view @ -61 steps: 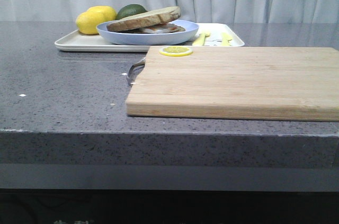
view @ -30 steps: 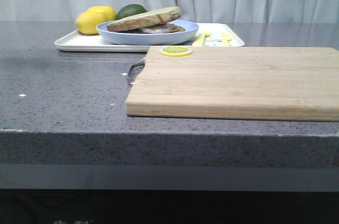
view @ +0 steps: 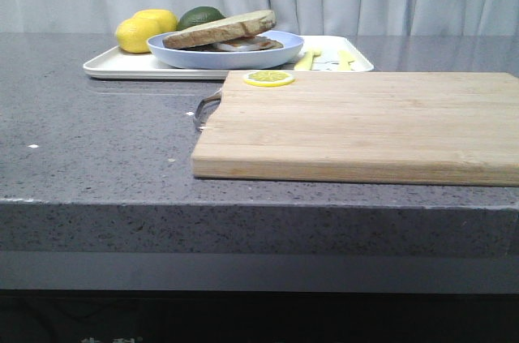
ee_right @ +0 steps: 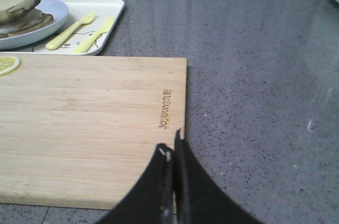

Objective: Place bread and move sandwich to tray

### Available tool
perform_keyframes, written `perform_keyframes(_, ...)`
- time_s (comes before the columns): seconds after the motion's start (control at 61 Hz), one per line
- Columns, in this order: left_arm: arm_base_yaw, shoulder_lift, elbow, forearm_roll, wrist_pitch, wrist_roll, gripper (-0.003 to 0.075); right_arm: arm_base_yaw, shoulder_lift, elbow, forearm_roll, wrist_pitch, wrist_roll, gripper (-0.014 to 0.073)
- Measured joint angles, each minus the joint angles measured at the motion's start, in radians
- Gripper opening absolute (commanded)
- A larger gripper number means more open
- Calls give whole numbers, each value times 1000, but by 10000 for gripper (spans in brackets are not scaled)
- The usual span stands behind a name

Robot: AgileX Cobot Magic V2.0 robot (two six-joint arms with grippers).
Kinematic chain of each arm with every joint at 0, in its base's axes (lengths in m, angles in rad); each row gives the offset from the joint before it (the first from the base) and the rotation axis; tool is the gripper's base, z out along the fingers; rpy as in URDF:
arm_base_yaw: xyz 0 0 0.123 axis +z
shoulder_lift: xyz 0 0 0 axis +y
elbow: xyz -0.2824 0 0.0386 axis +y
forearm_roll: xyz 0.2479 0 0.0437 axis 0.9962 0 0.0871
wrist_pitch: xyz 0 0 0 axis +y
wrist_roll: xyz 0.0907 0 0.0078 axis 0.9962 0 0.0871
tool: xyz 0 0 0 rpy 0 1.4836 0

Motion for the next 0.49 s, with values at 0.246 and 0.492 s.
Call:
perform_keyframes(0.246,0,-348,250,0,-113,-4,-19,0,0,0,0,0,0,-83)
perform_keyframes(0.492,0,-575,348,0,-126,-4,-19,0,0,0,0,0,0,-83)
